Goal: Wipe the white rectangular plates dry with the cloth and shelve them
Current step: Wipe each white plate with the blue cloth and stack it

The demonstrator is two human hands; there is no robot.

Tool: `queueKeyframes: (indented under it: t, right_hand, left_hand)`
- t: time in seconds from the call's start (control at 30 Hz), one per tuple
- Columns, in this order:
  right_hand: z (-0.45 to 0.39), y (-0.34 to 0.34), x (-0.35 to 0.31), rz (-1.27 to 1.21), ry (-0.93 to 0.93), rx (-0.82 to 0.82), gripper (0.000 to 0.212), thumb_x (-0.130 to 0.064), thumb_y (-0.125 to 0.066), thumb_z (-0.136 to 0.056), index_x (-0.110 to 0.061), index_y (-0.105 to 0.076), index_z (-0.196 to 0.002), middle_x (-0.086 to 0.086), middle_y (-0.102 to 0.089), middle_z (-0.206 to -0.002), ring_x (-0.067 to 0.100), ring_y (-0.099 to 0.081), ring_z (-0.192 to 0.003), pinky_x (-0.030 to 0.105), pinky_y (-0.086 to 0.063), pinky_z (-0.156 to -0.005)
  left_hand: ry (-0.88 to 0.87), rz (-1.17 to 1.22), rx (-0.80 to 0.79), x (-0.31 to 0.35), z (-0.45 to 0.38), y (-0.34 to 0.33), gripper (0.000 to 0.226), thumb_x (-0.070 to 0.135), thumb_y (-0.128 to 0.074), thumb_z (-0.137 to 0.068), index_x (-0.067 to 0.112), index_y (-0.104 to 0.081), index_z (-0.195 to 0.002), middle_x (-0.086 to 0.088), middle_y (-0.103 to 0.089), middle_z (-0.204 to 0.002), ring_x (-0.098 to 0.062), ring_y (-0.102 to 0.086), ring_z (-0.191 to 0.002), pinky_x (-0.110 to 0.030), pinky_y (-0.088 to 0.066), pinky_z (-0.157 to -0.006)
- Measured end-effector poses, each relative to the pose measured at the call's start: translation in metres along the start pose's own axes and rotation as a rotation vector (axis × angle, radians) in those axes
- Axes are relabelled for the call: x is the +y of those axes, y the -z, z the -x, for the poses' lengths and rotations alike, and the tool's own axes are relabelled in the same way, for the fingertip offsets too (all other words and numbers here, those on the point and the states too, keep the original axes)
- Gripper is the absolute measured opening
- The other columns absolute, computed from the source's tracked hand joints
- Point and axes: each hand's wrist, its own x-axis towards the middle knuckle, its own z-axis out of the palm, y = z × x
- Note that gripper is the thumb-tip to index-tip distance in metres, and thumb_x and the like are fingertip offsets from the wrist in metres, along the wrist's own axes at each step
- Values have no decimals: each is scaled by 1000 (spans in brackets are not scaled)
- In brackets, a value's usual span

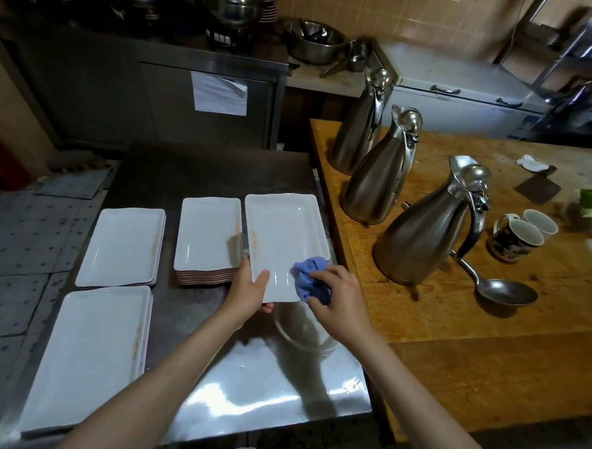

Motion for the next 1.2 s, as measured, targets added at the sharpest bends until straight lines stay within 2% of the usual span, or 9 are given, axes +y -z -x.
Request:
queueKeyframes:
  t: [0.1, 0.4, 0.57, 0.73, 0.83, 0.93, 1.0, 1.13, 1.2]
  right_hand:
    - [1, 1, 3, 81, 63, -17, 41, -10, -72, -78, -16, -65, -118, 5, -53, -118, 21, -44, -109, 19, -31, -92]
    - [-12, 2, 9, 46, 46, -6, 36, -3, -70, -80, -15, -68, -114, 4, -57, -106, 15, -46, -100, 6, -30, -79]
    - [-27, 5, 5, -2, 32, 57, 34, -2, -67, -81, -12, -67, -114, 6, -57, -104, 18, -52, -98, 21, -44, -85]
    - [-44, 14, 4, -4, -16, 113, 34, -5, -66, -84, -13, -64, -118, 4, -56, -108, 9, -47, -95, 8, -36, -81]
    - [-55, 20, 5, 1, -38, 117, 33, -7, -66, -85, -13, -64, -118, 6, -57, -107, 13, -50, -96, 14, -38, -85]
    - [-65, 23, 8, 2, -59, 132, 32, -8, -67, -85, -13, -65, -116, 8, -60, -108, 20, -54, -100, 23, -44, -87]
    - [-70, 25, 8, -34, -79, 153, 32, -8, -67, -85, -14, -64, -116, 6, -61, -110, 17, -55, -101, 22, -45, -87]
    - [-76, 30, 7, -183, -191, 240, 36, -8, -72, -80, -16, -59, -113, -5, -58, -105, 11, -58, -99, 26, -54, -85]
    - [-79, 30, 6, -170, -214, 270, 34, -9, -73, -79, -13, -62, -111, -3, -60, -103, 11, -58, -94, 27, -54, -86]
  left_hand:
    - [35, 13, -6, 0, 1, 4, 38, 10, -39, -101, 9, -34, -138, -15, -55, -107, -20, -54, -53, -22, -45, -34]
    - [-11, -44, -76, 2, 7, 14, 42, 13, -40, -101, 12, -32, -142, -17, -56, -115, -18, -57, -58, -21, -46, -38]
    - [-41, -80, -129, 4, 13, 14, 42, 13, -40, -101, 15, -31, -142, -13, -59, -108, -16, -57, -48, -24, -47, -38]
    - [-54, -99, -182, 2, 17, 12, 45, 15, -40, -101, 17, -29, -144, -15, -58, -114, -16, -57, -48, -26, -46, -40]
    - [-55, -100, -215, 2, 20, 11, 46, 15, -40, -101, 19, -27, -145, -17, -57, -117, -14, -56, -46, -25, -45, -41]
    - [-66, -110, -233, 0, 23, 12, 44, 14, -40, -101, 19, -29, -143, -17, -57, -111, -13, -54, -44, -25, -45, -40]
    - [-54, -120, -247, 0, 25, 11, 43, 15, -40, -101, 18, -30, -142, -16, -57, -110, -11, -54, -41, -25, -45, -40]
    - [-36, -98, -275, 3, 30, 10, 40, 13, -40, -101, 16, -32, -140, -6, -60, -87, -10, -51, -38, -24, -43, -38]
    - [-30, -94, -289, 5, 30, 12, 40, 14, -40, -101, 17, -32, -140, -3, -61, -87, -9, -51, -39, -24, -43, -39]
